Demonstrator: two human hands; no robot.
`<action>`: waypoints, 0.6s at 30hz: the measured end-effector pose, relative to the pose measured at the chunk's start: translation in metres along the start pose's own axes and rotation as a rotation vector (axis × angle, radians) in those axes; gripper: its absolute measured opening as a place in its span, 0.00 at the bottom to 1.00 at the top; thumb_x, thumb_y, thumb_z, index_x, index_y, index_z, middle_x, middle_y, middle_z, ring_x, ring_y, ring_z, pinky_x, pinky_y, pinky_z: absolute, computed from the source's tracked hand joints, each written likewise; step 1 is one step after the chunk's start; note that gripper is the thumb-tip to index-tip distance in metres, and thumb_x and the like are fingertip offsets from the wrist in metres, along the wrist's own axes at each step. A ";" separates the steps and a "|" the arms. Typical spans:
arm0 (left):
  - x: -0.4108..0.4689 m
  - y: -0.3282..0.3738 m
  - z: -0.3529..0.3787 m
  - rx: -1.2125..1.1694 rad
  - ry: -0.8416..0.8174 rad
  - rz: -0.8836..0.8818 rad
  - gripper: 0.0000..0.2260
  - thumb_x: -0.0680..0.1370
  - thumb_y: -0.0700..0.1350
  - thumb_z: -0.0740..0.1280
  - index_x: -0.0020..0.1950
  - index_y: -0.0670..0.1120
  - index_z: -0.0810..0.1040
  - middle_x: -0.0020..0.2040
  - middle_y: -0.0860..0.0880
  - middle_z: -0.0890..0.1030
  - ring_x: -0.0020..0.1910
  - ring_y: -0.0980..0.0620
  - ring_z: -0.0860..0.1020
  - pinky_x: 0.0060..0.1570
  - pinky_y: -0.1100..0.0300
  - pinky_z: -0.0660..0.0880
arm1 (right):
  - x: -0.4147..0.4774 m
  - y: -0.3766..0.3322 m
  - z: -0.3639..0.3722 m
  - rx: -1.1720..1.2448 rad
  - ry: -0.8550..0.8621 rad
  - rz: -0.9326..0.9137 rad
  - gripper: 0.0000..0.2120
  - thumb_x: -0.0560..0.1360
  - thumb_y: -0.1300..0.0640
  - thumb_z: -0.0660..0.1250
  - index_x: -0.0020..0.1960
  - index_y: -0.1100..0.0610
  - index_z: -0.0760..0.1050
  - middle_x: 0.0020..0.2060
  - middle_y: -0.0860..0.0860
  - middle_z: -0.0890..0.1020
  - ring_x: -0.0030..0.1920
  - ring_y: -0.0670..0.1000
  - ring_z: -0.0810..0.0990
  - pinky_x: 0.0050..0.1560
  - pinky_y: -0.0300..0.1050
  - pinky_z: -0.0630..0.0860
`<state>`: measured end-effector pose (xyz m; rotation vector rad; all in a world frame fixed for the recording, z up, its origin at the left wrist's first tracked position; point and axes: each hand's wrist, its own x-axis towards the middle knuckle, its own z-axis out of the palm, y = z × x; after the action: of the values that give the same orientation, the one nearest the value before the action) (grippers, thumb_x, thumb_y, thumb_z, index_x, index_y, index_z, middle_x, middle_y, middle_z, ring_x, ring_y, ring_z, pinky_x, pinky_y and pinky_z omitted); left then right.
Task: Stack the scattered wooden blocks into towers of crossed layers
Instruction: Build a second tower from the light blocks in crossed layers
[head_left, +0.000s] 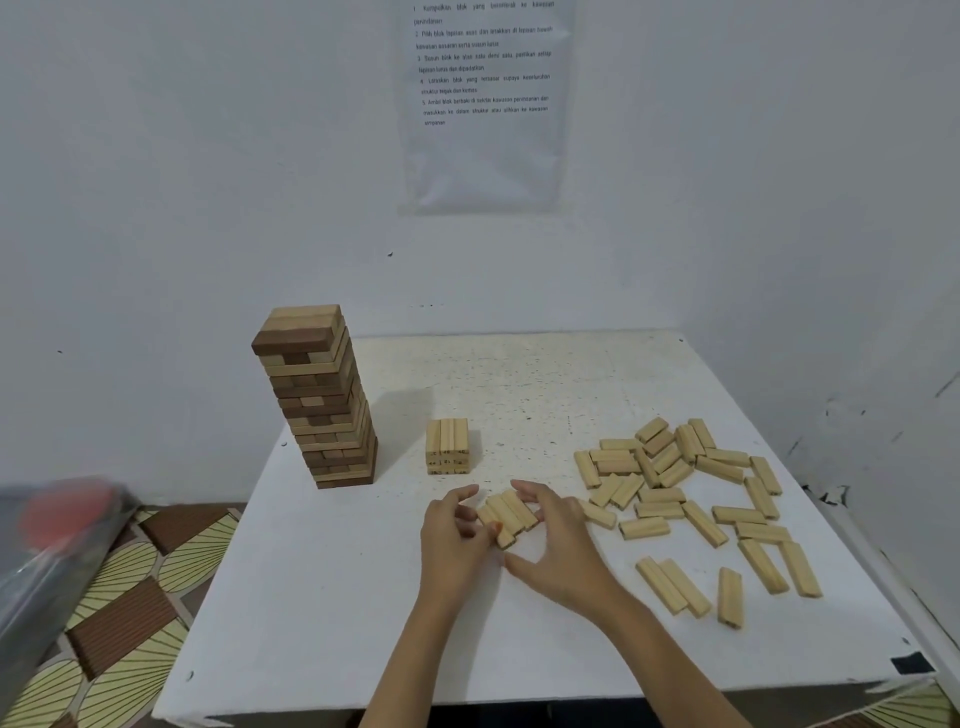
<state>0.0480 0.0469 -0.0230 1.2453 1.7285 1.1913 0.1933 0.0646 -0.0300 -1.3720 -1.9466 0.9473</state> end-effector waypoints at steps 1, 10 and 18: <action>0.001 0.000 0.000 -0.004 0.008 -0.011 0.20 0.73 0.35 0.72 0.61 0.50 0.75 0.49 0.45 0.76 0.40 0.56 0.75 0.40 0.76 0.71 | 0.000 -0.001 0.001 -0.025 0.011 -0.017 0.36 0.69 0.53 0.75 0.71 0.44 0.61 0.60 0.36 0.68 0.61 0.39 0.62 0.56 0.24 0.60; -0.010 -0.006 -0.004 0.087 0.047 0.076 0.15 0.78 0.45 0.65 0.65 0.47 0.75 0.52 0.51 0.74 0.51 0.54 0.74 0.54 0.63 0.72 | 0.003 0.002 0.000 0.004 -0.052 -0.137 0.33 0.74 0.64 0.65 0.70 0.37 0.58 0.69 0.42 0.66 0.69 0.37 0.59 0.68 0.28 0.56; -0.018 -0.023 -0.008 0.764 -0.186 0.213 0.41 0.68 0.67 0.37 0.80 0.52 0.43 0.79 0.57 0.39 0.76 0.56 0.33 0.69 0.58 0.34 | -0.012 0.015 0.013 -0.452 0.000 -0.040 0.34 0.81 0.42 0.44 0.77 0.58 0.34 0.75 0.47 0.35 0.75 0.46 0.34 0.71 0.35 0.30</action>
<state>0.0386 0.0241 -0.0417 1.9475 2.0126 0.4775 0.1951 0.0542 -0.0505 -1.5605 -2.2701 0.5016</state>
